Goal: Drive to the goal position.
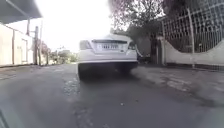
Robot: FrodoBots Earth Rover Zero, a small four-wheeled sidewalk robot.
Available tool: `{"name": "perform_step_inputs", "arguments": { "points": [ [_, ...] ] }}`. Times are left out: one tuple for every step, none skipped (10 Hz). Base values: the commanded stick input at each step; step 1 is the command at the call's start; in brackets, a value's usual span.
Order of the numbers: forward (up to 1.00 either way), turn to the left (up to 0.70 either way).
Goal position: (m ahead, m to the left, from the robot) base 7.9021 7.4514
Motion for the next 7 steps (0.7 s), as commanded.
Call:
{"name": "perform_step_inputs", "arguments": {
  "points": [
    [0.84,-0.34],
    [0.84,-0.34],
    [0.84,-0.34],
    [0.84,-0.34],
    [0.84,-0.34],
    [0.84,-0.34],
    [0.84,-0.34]
  ]
}}
